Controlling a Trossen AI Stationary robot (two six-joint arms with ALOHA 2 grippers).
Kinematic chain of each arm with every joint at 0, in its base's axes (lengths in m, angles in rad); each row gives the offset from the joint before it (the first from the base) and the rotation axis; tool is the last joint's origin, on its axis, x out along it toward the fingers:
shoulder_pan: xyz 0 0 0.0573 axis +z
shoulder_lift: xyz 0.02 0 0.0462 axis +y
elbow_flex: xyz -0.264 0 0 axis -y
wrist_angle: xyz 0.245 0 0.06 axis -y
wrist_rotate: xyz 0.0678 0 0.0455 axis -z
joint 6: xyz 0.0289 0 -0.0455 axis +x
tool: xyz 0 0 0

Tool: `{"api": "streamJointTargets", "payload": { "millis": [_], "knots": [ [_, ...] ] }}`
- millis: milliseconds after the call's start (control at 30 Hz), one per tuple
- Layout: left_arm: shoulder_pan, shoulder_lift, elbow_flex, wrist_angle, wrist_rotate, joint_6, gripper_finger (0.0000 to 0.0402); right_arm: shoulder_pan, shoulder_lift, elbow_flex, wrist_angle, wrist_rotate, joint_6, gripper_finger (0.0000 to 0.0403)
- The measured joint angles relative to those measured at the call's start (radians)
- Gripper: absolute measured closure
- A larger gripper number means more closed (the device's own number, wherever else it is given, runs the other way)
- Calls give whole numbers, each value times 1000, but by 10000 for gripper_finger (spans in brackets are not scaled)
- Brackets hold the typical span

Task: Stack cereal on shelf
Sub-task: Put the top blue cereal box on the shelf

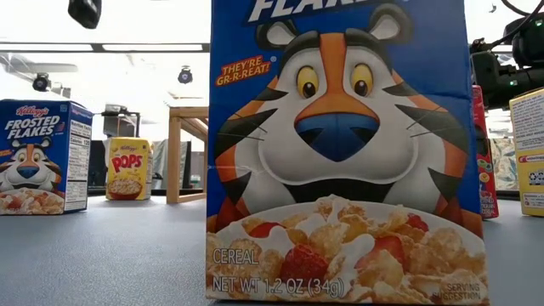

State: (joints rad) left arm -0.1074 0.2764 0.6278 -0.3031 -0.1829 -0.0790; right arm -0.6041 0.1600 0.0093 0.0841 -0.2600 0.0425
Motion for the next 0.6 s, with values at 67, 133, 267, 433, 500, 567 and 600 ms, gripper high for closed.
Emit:
{"api": "streamJointTargets", "payload": {
  "millis": [67,133,267,433,500,567,600],
  "knots": [
    [0,34,29,-24,0,-10,402,0,0,0,0,0,1,394],
    [0,66,61,-67,-12,14,402,0,0,0,0,0,0,394],
    [0,130,116,-205,-217,121,402,0,0,0,0,0,1,394],
    [1,195,179,-384,-461,147,394,0,0,0,0,0,1,394],
    [1,210,188,-442,-461,71,376,0,0,0,0,0,0,394],
    [-1,225,189,-494,-447,-2,349,0,0,0,0,0,1,394],
    [0,232,188,-512,-429,-26,332,0,0,0,0,0,1,394]
  ]
}}
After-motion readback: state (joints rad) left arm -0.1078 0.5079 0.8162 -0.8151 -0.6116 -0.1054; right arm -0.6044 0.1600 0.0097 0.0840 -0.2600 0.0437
